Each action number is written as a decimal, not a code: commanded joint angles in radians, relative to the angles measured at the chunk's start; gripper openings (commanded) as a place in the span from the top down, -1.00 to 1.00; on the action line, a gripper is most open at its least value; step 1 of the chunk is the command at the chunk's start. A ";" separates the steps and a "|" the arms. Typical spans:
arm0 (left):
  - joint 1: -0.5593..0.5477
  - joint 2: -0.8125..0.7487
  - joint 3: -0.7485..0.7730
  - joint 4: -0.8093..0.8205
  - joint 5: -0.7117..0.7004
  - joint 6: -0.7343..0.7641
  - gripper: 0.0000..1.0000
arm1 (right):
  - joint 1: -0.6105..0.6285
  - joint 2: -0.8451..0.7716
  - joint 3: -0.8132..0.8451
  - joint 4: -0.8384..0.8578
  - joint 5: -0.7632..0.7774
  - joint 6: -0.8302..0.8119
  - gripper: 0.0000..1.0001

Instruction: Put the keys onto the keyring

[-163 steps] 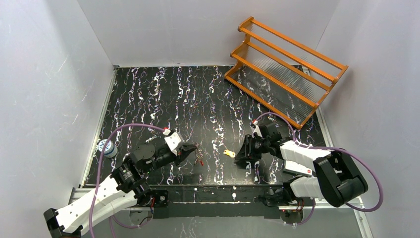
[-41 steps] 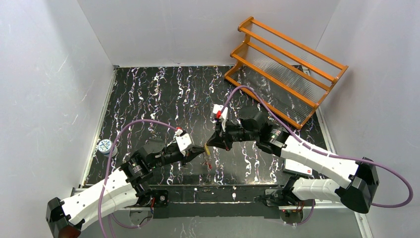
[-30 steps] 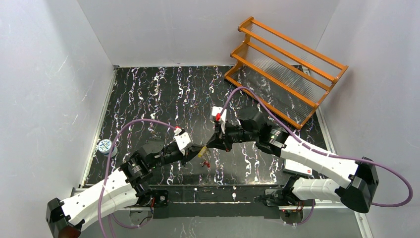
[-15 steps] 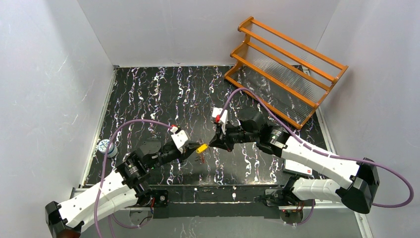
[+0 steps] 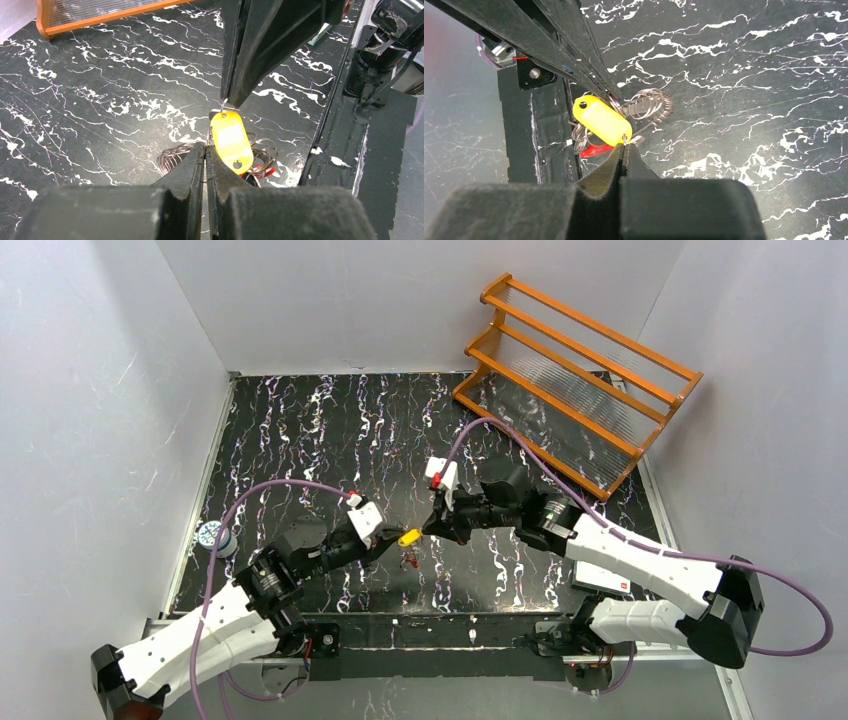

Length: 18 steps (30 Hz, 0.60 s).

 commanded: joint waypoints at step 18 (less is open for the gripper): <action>-0.002 0.004 0.056 -0.003 -0.001 0.014 1.00 | 0.012 -0.042 -0.006 0.028 0.045 -0.023 0.97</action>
